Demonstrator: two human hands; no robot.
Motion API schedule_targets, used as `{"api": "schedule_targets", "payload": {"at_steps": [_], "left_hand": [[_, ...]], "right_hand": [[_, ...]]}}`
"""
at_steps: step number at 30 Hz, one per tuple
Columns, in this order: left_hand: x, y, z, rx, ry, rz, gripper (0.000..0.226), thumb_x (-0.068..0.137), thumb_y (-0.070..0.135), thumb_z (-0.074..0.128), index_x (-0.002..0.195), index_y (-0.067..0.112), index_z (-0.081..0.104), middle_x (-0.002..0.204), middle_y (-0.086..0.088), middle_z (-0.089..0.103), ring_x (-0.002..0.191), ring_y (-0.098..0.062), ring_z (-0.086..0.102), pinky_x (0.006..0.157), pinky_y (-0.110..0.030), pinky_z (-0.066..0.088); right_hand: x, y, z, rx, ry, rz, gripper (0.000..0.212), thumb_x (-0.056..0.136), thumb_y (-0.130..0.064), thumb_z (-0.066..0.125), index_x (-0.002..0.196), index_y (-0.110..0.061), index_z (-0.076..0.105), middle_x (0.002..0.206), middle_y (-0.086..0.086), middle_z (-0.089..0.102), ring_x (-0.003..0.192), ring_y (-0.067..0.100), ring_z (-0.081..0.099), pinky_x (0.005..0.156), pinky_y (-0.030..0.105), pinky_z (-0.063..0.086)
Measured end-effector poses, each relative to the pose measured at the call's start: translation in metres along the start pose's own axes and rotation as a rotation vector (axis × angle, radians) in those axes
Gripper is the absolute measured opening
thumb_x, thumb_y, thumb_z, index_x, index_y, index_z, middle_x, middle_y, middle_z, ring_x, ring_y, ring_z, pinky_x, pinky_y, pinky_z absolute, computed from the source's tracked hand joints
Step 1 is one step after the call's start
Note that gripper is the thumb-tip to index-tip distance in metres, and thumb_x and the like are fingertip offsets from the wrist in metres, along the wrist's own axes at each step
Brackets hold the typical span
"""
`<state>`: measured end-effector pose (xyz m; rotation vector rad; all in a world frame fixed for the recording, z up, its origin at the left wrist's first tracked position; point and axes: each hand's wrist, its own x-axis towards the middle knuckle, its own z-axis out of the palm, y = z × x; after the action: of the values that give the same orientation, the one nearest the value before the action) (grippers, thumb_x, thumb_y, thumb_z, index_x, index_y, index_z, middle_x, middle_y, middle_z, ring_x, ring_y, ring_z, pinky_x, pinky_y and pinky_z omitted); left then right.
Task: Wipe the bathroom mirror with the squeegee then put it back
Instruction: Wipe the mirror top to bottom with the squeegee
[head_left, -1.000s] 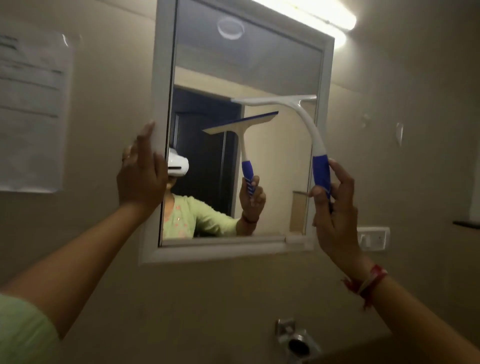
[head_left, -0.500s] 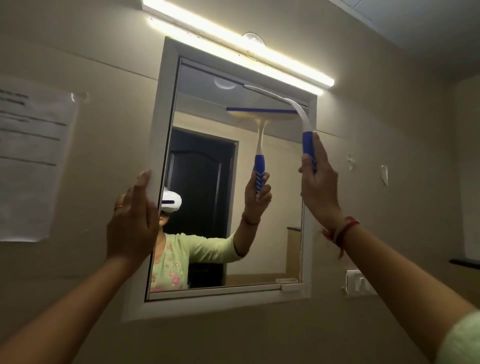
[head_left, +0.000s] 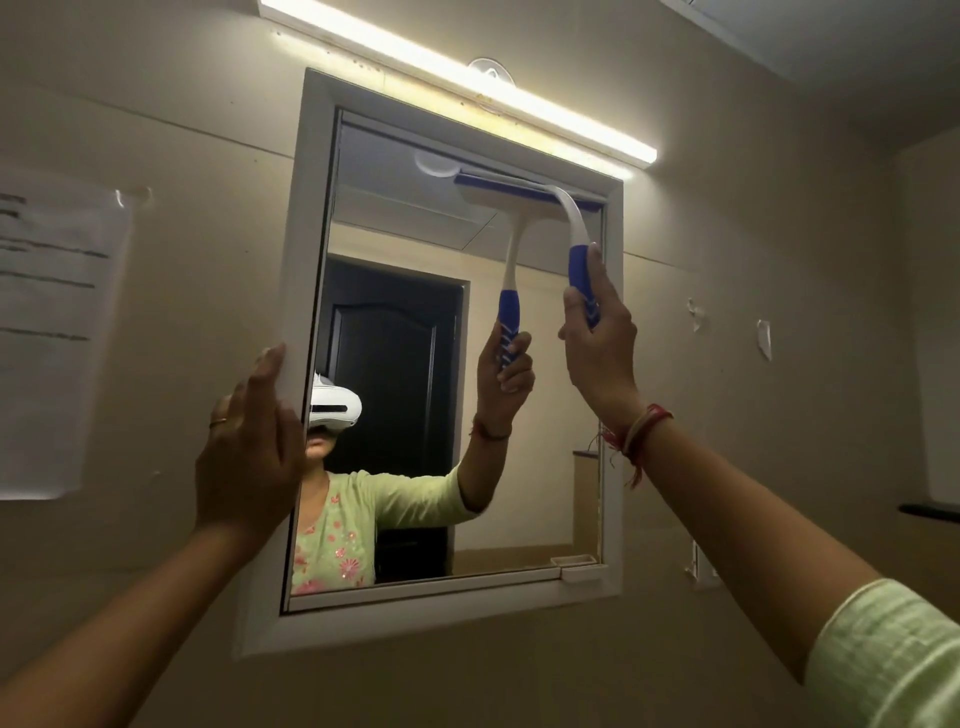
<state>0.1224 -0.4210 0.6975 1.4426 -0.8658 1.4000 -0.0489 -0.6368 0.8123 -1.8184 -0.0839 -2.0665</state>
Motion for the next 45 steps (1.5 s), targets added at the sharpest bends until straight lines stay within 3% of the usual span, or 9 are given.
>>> {"api": "schedule_targets", "payload": {"at_steps": [4, 8, 13, 22, 31, 34, 38, 43, 45], "left_hand": [[0.0, 0.001, -0.002, -0.009, -0.018, -0.018, 0.047, 0.091, 0.018, 0.032, 0.138, 0.012, 0.033, 0.124, -0.022, 0.053, 0.1, -0.041, 0.051, 0.065, -0.042, 0.041], [0.0, 0.001, -0.001, -0.006, -0.021, -0.011, 0.047, 0.091, 0.019, 0.031, 0.138, 0.012, 0.034, 0.124, -0.021, 0.053, 0.1, -0.04, 0.051, 0.065, -0.04, 0.039], [0.0, 0.0, 0.0, 0.0, -0.021, -0.045, 0.048, 0.091, 0.02, 0.031, 0.139, 0.016, 0.032, 0.127, -0.02, 0.052, 0.108, -0.041, 0.048, 0.071, -0.05, 0.045], [0.0, 0.002, -0.001, 0.021, -0.014, -0.056, 0.047, 0.092, 0.021, 0.03, 0.138, 0.017, 0.032, 0.125, -0.021, 0.05, 0.105, -0.04, 0.049, 0.073, -0.047, 0.043], [-0.001, 0.001, 0.001, 0.028, 0.01, -0.069, 0.045, 0.092, 0.02, 0.031, 0.137, 0.022, 0.031, 0.123, -0.021, 0.048, 0.103, -0.041, 0.048, 0.068, -0.042, 0.038], [-0.001, 0.001, 0.001, 0.024, 0.005, -0.075, 0.045, 0.092, 0.021, 0.031, 0.137, 0.022, 0.032, 0.123, -0.021, 0.047, 0.103, -0.042, 0.049, 0.068, -0.043, 0.039], [-0.001, 0.001, 0.002, 0.023, 0.008, -0.063, 0.043, 0.093, 0.02, 0.031, 0.136, 0.021, 0.032, 0.121, -0.022, 0.046, 0.099, -0.042, 0.05, 0.066, -0.039, 0.037], [-0.001, 0.002, 0.002, 0.02, 0.013, -0.066, 0.043, 0.094, 0.015, 0.034, 0.137, 0.02, 0.032, 0.124, -0.022, 0.046, 0.103, -0.041, 0.049, 0.069, -0.039, 0.037], [-0.001, 0.002, 0.001, 0.012, 0.014, -0.063, 0.043, 0.093, 0.017, 0.033, 0.137, 0.02, 0.032, 0.126, -0.022, 0.046, 0.103, -0.039, 0.049, 0.069, -0.039, 0.038]], "right_hand": [[-0.002, 0.005, -0.002, -0.035, -0.017, -0.03, 0.052, 0.096, -0.019, 0.046, 0.144, -0.018, 0.026, 0.13, 0.01, 0.054, 0.099, 0.022, 0.06, 0.09, 0.033, 0.053], [-0.003, 0.009, -0.011, -0.118, -0.031, -0.067, 0.052, 0.097, -0.021, 0.045, 0.145, -0.02, 0.024, 0.13, 0.009, 0.055, 0.098, 0.023, 0.061, 0.091, 0.034, 0.053], [-0.01, 0.013, -0.015, -0.186, -0.023, -0.092, 0.054, 0.097, -0.023, 0.045, 0.146, -0.02, 0.023, 0.125, 0.006, 0.059, 0.09, 0.014, 0.061, 0.089, 0.029, 0.052], [-0.027, 0.02, -0.019, -0.262, -0.019, -0.095, 0.055, 0.097, -0.027, 0.043, 0.146, -0.022, 0.019, 0.111, 0.012, 0.064, 0.082, 0.015, 0.061, 0.084, 0.039, 0.056], [-0.066, 0.03, -0.027, -0.223, -0.038, -0.086, 0.059, 0.091, -0.043, 0.033, 0.145, -0.028, 0.016, 0.106, 0.012, 0.066, 0.069, 0.0, 0.053, 0.082, 0.033, 0.056], [-0.079, 0.031, -0.029, -0.208, -0.05, -0.074, 0.058, 0.09, -0.043, 0.034, 0.143, -0.032, 0.013, 0.112, 0.012, 0.065, 0.072, -0.001, 0.054, 0.084, 0.029, 0.054], [-0.1, 0.031, -0.031, -0.218, -0.069, -0.044, 0.057, 0.09, -0.043, 0.034, 0.14, -0.037, 0.007, 0.112, 0.017, 0.065, 0.075, 0.006, 0.057, 0.082, 0.038, 0.057], [-0.125, 0.037, -0.034, -0.236, -0.078, -0.022, 0.057, 0.091, -0.042, 0.033, 0.141, -0.038, 0.004, 0.097, 0.015, 0.066, 0.062, 0.0, 0.051, 0.073, 0.032, 0.058], [-0.137, 0.04, -0.035, -0.234, -0.078, -0.015, 0.057, 0.091, -0.042, 0.032, 0.14, -0.04, 0.004, 0.089, 0.008, 0.064, 0.059, 0.001, 0.052, 0.068, 0.024, 0.055]]}}
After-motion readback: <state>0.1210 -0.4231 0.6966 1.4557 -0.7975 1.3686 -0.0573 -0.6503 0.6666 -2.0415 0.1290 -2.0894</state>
